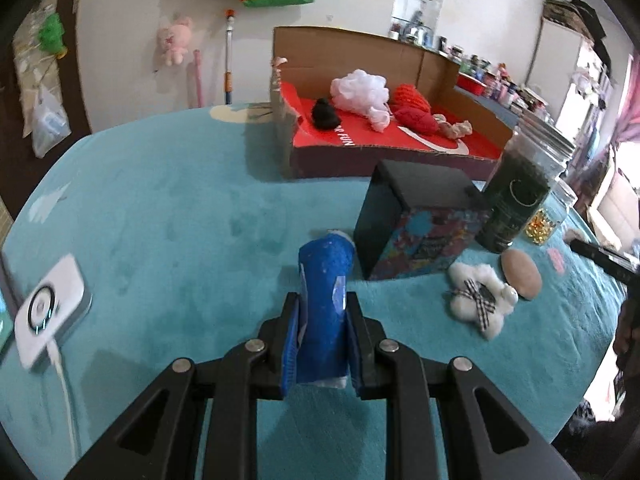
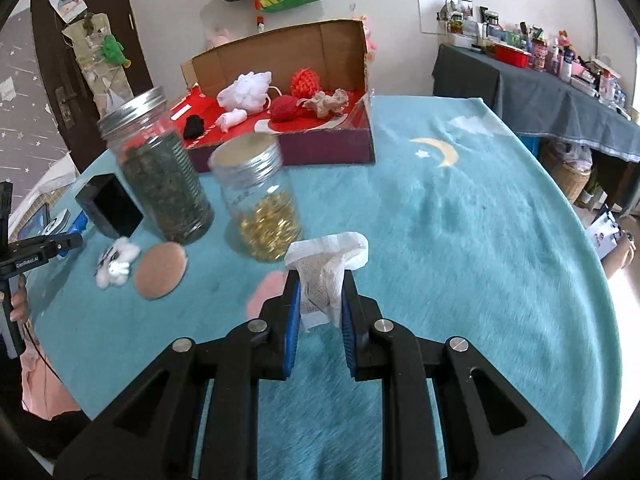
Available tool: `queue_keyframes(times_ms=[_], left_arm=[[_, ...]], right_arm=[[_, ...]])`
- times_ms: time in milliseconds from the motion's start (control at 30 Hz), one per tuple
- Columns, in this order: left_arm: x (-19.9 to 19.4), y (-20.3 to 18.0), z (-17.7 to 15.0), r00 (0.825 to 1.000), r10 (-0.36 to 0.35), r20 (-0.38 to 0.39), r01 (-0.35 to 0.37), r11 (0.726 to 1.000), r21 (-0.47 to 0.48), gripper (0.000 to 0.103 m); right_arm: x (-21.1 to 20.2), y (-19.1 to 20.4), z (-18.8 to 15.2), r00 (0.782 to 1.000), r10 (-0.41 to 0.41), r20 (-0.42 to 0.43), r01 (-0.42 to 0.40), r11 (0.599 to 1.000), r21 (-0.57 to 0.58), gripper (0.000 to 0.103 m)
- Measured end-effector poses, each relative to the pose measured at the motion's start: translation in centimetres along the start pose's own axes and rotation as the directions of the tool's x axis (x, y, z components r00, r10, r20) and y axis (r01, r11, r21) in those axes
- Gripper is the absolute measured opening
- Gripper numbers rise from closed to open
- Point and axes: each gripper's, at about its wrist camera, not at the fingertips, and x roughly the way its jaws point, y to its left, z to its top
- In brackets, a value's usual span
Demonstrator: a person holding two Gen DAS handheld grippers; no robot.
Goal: Organize soft objects
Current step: 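Carry the blue tube and white tissue over into the box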
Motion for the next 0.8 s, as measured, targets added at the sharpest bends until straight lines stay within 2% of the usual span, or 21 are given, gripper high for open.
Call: queue_keyframes(times_ms=[400,533,633,800], left_arm=[[2.1,0.9,3.3,0.999,-0.053,-0.007,0.053,0.991,0.119,0.022],[2.7,1.4,4.2,0.996,-0.086,-0.015,0.087,0.989,0.121,0.022],[3.0,1.5,4.8,0.996,-0.084,-0.019,0.086,0.986,0.141,0.022],[3.3,1.3,5.8,0.994,-0.104,-0.024,0.106,0.977,0.183,0.022]], right_arm=[[2.9,-2.4,3.7,0.986,0.142,-0.088,-0.143,0.99,-0.012,0.017],[3.6,-3.0,4.6,0.983,0.154,-0.104,-0.156,0.988,-0.011,0.017],[4.0,-3.3,5.1,0.98,0.167,-0.11,-0.17,0.985,-0.014,0.017],[4.6,-3.9,6.2,0.97,0.217,-0.112,-0.221,0.975,-0.021,0.017]])
